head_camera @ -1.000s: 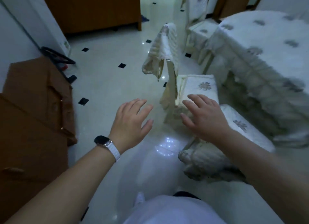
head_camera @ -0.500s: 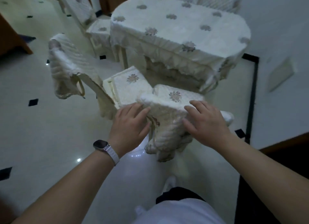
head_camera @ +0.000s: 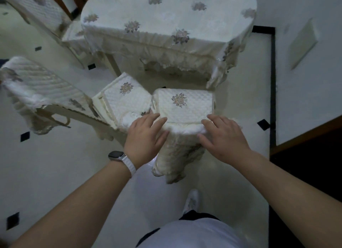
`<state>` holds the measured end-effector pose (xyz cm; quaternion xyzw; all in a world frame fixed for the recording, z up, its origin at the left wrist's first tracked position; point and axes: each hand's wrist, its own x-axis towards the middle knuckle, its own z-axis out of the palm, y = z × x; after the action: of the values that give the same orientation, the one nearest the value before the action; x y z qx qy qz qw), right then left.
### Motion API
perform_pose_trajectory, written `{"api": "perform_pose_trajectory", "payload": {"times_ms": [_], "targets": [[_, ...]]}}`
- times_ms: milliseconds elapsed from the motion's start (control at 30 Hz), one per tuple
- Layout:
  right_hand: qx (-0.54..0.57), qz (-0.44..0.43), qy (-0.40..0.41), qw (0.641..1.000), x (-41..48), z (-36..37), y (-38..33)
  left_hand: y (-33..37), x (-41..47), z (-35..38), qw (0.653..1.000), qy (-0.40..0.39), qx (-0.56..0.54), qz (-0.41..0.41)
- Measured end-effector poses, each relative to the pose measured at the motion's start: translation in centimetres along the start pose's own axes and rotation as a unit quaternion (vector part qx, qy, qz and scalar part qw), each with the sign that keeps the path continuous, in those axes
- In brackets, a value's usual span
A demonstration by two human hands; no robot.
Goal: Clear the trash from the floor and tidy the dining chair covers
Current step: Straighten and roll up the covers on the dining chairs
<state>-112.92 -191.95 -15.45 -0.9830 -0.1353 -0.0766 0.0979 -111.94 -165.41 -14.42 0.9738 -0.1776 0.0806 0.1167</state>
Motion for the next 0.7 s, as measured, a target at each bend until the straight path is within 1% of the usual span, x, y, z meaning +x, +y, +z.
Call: {"api": "perform_pose_trajectory", "payload": {"times_ms": [67, 133, 300, 533, 700], "targets": [[0.014, -0.004, -0.013, 1.000, 0.5, 0.9, 0.7, -0.2, 0.5, 0.8, 1.000, -0.012, 0.014, -0.001], [0.027, -0.007, -0.009, 1.000, 0.9, 1.6, 1.2, -0.5, 0.6, 1.6, 1.000, -0.019, 0.017, -0.010], [0.062, -0.019, -0.010, 0.998, 1.5, 3.5, 1.7, -1.0, 0.5, 2.6, 0.999, -0.027, 0.004, -0.027], [0.081, -0.052, 0.044, 0.994, 1.8, 5.4, 2.0, -2.3, 0.8, 4.3, 1.000, 0.006, 0.007, -0.021], [0.083, -0.075, 0.104, 0.988, 2.3, 6.5, 2.6, -3.3, 1.4, 5.5, 1.000, 0.019, -0.015, -0.002]]}}
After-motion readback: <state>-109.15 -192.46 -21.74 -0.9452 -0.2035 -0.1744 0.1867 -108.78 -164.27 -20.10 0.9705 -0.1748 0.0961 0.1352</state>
